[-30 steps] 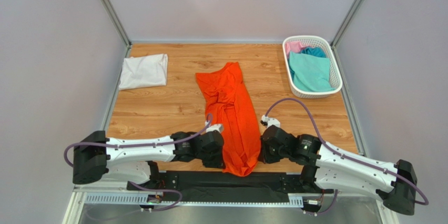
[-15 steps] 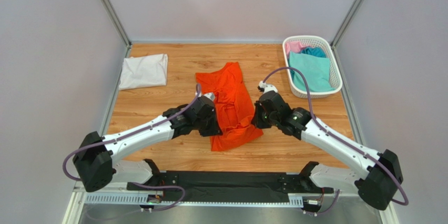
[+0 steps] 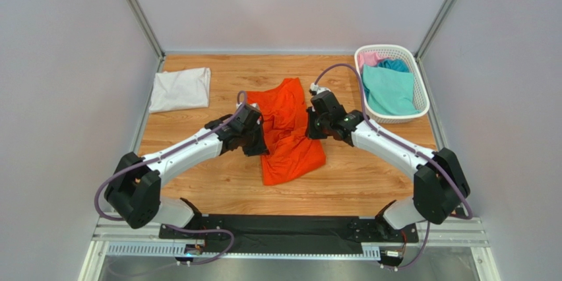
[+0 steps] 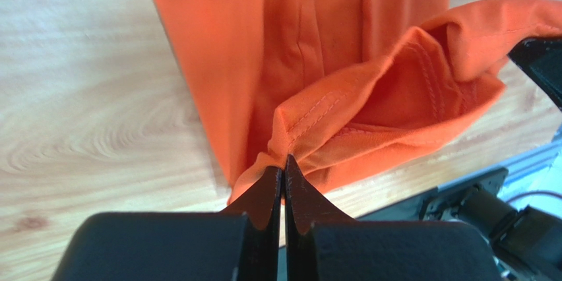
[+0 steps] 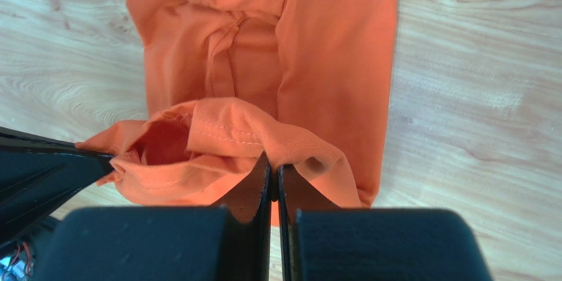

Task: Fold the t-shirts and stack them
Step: Fold the tshirt

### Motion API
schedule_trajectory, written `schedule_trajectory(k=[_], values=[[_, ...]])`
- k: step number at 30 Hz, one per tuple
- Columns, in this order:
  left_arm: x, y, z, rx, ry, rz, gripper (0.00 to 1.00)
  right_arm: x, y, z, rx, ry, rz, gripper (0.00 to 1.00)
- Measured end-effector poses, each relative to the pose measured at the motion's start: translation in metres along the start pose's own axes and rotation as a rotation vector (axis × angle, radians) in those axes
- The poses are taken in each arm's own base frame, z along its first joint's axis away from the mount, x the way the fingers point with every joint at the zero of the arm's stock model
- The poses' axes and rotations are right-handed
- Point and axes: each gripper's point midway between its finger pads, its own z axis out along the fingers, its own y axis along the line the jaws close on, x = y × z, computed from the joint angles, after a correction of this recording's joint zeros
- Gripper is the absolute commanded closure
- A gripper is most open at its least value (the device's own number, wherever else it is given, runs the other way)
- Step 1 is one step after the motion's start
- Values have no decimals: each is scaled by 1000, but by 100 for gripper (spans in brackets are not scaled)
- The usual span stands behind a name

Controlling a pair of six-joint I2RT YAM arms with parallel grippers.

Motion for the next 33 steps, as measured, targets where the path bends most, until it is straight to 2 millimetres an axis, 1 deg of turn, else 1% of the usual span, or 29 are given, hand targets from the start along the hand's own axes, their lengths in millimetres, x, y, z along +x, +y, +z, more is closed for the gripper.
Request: schedule_trajectory(k=[4, 6, 7, 13, 15, 17, 18, 19, 20, 21, 22, 23, 24, 25, 26, 27, 28, 30, 31, 33], values=[[-16, 6, 8, -24, -10, -15, 100, -8, -5, 15, 20, 12, 5, 100], [-22, 9, 11, -34, -13, -21, 98, -12, -7, 22, 27, 17, 6, 100], [-25, 10, 13, -39, -13, -21, 94, -12, -8, 26, 30, 21, 6, 100], [-40, 13, 28, -58, -7, -23, 93, -13, -17, 44, 49, 52, 16, 100], [-42, 15, 33, -65, -1, -25, 91, -15, -22, 50, 59, 58, 24, 99], [-44, 19, 39, -79, 6, -30, 85, -17, -26, 55, 67, 62, 33, 95], [-46, 21, 41, -86, 8, -32, 81, -18, -28, 58, 66, 68, 38, 92], [-48, 23, 43, -93, 8, -36, 75, -19, -29, 61, 65, 73, 42, 85], [-51, 25, 45, -97, 6, -37, 70, -21, -30, 65, 64, 79, 47, 82], [-55, 25, 46, -101, 1, -40, 64, -23, -32, 68, 63, 81, 51, 75], [-60, 25, 47, -102, -5, -41, 46, -25, -32, 71, 59, 85, 53, 53], [-66, 25, 47, -100, -15, -34, 37, -27, -32, 73, 55, 84, 62, 48], [-71, 23, 46, -96, -24, -31, 29, -29, -32, 74, 50, 84, 55, 41], [-76, 21, 45, -91, -35, -27, 17, -32, -32, 74, 46, 82, 53, 10], [-81, 19, 43, -84, -45, -19, 11, -34, -32, 73, 44, 79, 60, 0], [-86, 15, 41, -75, -55, -15, 1, -38, -31, 71, 39, 72, 51, 0], [-90, 12, 39, -63, -65, -7, 0, -41, -30, 70, 33, 66, 47, 0], [-91, 8, 33, -44, -74, -5, 0, -43, -27, 64, 19, 58, 48, 0], [-89, 7, 30, -38, -74, -3, 0, -42, -25, 60, 11, 56, 48, 0], [-81, 9, 18, -19, -83, -1, 0, -38, -24, 45, -11, 41, 54, 0]])
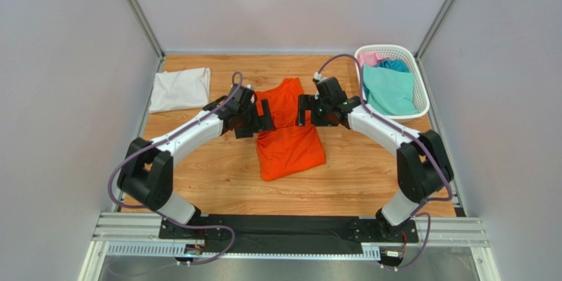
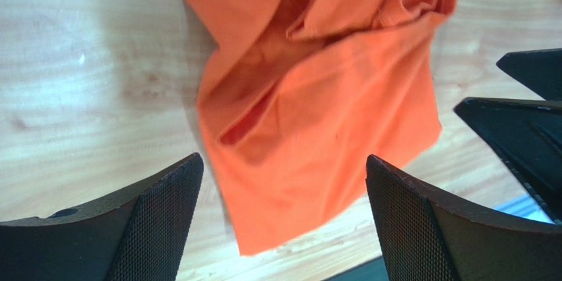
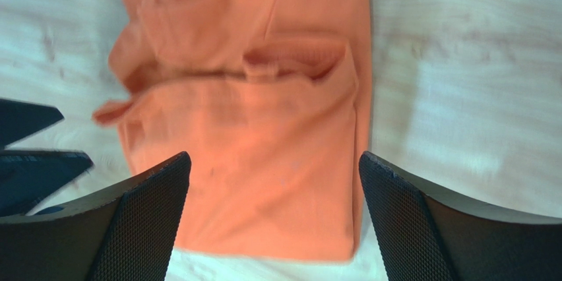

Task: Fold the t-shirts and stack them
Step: Fold the tshirt

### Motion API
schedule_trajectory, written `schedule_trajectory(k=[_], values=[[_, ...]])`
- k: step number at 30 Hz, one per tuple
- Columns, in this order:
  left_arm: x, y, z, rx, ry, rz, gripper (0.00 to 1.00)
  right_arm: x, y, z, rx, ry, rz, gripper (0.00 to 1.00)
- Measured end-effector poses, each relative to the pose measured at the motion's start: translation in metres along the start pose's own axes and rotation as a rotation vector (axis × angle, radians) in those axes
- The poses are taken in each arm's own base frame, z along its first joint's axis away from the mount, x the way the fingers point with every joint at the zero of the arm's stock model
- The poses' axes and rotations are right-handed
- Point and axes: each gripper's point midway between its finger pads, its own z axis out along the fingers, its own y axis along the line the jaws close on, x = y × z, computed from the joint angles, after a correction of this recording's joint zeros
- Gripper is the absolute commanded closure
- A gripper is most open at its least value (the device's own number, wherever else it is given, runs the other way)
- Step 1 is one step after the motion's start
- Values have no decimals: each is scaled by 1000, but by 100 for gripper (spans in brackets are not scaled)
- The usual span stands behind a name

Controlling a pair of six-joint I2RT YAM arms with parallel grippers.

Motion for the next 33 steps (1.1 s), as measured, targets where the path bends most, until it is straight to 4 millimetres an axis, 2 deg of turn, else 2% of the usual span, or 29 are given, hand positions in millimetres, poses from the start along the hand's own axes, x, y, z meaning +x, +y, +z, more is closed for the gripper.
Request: schedule_trajectory(k=[4, 7, 8, 12, 14, 15, 16, 21, 27, 29, 33], values=[[27, 8, -23, 29, 3, 0, 0, 28, -4, -32, -37, -3, 22, 0], [63, 12, -31, 42, 39, 16, 0, 57, -13, -46, -46, 11, 44, 0], [76, 14, -32, 44, 59, 21, 0, 65, -16, -48, -44, 22, 50, 0], [127, 28, -25, 42, 159, 18, 13, 99, -30, -47, -21, 85, 77, 4], [147, 41, -20, 21, 203, -5, 18, 111, -35, -44, -8, 113, 88, 10], [153, 45, -19, 14, 218, -11, 23, 114, -37, -44, -3, 122, 94, 14], [159, 48, -18, 6, 233, -18, 25, 116, -38, -44, 0, 126, 95, 16], [164, 37, -9, 38, 255, -17, 38, 117, -40, -43, 6, 126, 106, 30], [163, 30, 3, 44, 275, -22, 64, 121, -47, -39, 18, 138, 121, 34], [164, 29, 6, 44, 281, -22, 70, 124, -48, -39, 20, 148, 123, 35], [165, 29, 9, 45, 288, -23, 83, 130, -50, -36, 19, 169, 123, 46]])
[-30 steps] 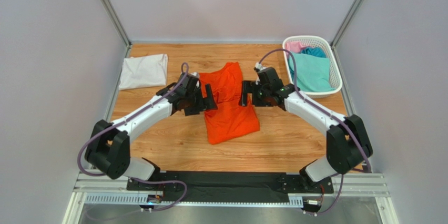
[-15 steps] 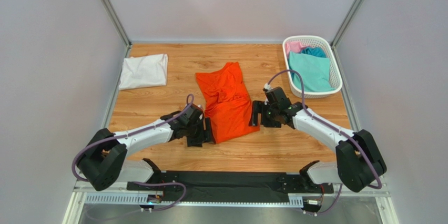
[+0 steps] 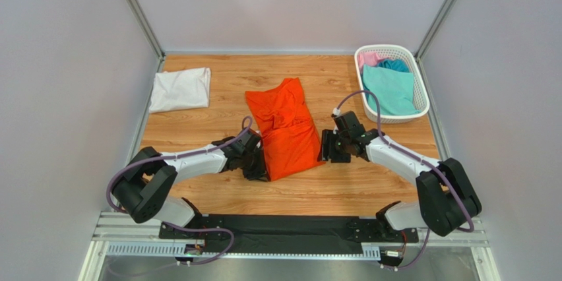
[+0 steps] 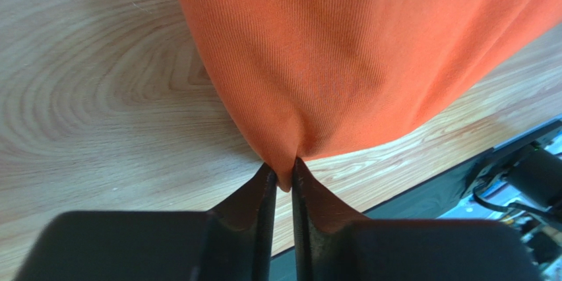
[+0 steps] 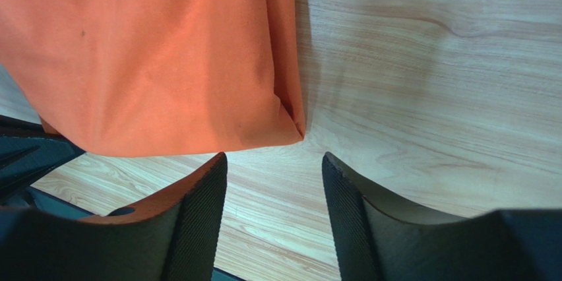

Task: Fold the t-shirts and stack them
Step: Fold the tshirt

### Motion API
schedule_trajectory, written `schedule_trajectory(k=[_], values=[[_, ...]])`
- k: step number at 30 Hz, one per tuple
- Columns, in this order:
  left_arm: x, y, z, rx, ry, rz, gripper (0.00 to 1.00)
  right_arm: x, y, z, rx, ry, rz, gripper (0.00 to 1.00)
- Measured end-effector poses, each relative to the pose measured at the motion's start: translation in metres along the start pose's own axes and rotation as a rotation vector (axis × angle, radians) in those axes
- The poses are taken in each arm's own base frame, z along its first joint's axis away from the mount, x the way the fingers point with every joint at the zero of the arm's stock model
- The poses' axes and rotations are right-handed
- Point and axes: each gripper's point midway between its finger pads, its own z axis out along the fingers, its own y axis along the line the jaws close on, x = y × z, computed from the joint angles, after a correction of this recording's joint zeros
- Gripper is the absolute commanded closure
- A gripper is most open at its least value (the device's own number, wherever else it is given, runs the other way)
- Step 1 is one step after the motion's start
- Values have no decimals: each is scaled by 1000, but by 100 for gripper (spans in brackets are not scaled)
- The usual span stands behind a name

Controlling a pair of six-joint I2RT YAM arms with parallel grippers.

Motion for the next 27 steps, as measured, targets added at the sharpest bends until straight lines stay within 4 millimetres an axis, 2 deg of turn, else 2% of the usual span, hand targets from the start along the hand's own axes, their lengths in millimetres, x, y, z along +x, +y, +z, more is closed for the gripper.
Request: schedule_trajectory(k=[3, 7, 8, 9, 15, 17, 22, 27], values=[[0, 0, 2, 1, 5, -1, 88, 3, -2, 6, 0, 22, 6, 51], [0, -1, 2, 4, 6, -1, 94, 7, -4, 17, -1, 52, 12, 52], [0, -1, 2, 5, 7, -1, 100, 8, -4, 20, 0, 59, 12, 54], [0, -1, 2, 6, 7, -1, 100, 7, -3, 21, -10, 62, 13, 54], [0, -2, 3, 9, 8, -1, 100, 8, 2, 28, -41, 70, 14, 85], [0, -2, 3, 11, 8, -1, 100, 12, 2, 28, -57, 78, 18, 90], [11, 0, -1, 16, 8, 1, 100, 28, 0, 18, -81, 91, 20, 96], [34, -1, -15, 31, 25, 22, 100, 49, 1, -10, -112, 100, 12, 95]])
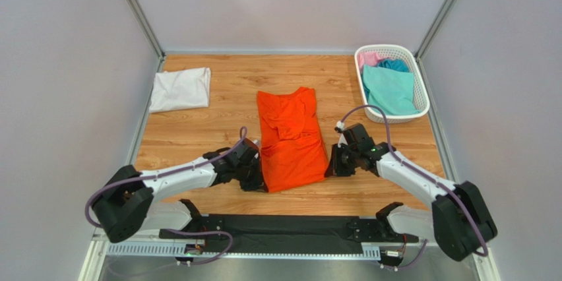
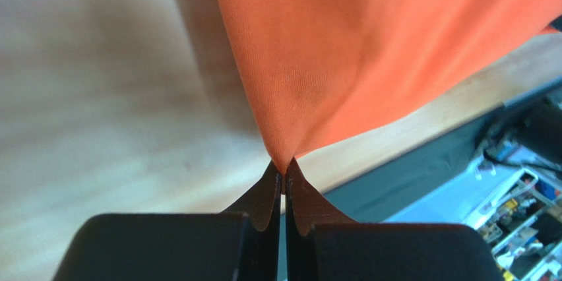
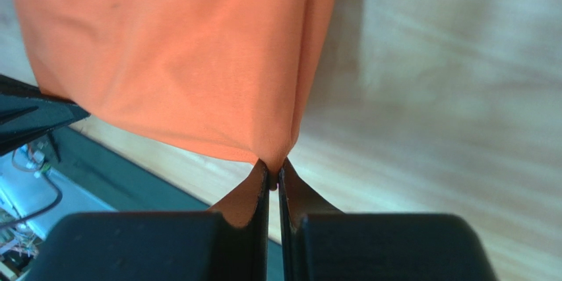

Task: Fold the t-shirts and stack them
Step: Fold the tshirt

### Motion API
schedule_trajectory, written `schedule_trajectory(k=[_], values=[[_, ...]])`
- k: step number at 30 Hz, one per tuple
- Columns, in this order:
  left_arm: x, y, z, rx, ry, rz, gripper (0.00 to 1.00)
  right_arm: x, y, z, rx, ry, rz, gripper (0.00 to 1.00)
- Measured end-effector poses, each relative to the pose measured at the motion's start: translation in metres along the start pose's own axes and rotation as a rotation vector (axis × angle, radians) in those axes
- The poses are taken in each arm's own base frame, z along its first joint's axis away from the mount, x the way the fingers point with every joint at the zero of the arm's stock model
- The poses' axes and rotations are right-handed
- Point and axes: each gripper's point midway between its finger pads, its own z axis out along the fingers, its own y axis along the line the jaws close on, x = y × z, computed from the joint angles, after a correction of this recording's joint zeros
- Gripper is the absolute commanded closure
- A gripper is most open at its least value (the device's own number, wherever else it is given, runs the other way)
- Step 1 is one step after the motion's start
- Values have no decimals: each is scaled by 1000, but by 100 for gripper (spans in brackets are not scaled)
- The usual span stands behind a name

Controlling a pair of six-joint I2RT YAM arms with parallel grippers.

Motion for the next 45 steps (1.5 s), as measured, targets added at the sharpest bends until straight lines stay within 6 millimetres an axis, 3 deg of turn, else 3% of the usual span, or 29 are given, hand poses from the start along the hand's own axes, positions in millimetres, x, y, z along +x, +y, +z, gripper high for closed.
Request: schedule_trajectory(k=[9, 11, 16, 20, 28, 35, 45], values=[[17, -37, -71, 173, -104, 83, 100, 28, 28, -69, -130, -41, -48, 94], [13, -44, -86, 198, -137, 92, 100, 30, 40, -88, -169, -53, -58, 94], [-3, -58, -111, 189, -207, 116, 100, 20, 59, -113, -222, -95, -85, 94], [-26, -73, -125, 164, -267, 139, 100, 10, 64, -118, -206, -92, -83, 95], [-73, -70, -118, 96, -296, 117, 100, -18, 64, -115, -155, -111, -42, 95], [-113, -76, -112, 111, -294, 110, 100, -54, 66, -116, -164, -166, -3, 95], [-166, -80, -97, 115, -276, 93, 100, -108, 59, -102, -182, -199, 67, 95]])
